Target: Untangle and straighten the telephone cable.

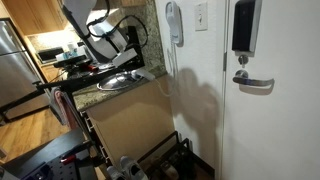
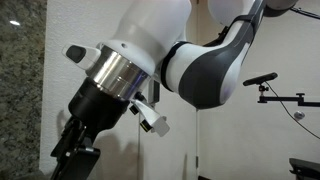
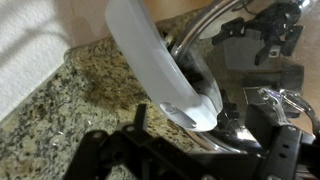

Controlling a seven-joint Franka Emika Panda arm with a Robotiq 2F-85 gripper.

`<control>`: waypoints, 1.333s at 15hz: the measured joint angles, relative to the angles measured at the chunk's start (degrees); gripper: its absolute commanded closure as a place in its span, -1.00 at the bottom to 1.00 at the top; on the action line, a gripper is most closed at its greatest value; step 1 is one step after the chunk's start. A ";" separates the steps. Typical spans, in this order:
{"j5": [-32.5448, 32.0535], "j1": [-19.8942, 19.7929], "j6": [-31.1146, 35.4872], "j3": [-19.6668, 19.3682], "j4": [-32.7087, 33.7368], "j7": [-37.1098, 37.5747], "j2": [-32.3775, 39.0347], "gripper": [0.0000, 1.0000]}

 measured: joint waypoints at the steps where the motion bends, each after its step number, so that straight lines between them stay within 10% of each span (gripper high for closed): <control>1: 0.00 0.00 0.03 0.00 0.00 0.00 0.05 -1.00; 13: 0.66 -2.50 1.63 0.87 3.20 -0.20 0.09 -1.00; 20: 17.04 -2.53 4.78 0.57 3.96 -14.18 1.64 -1.00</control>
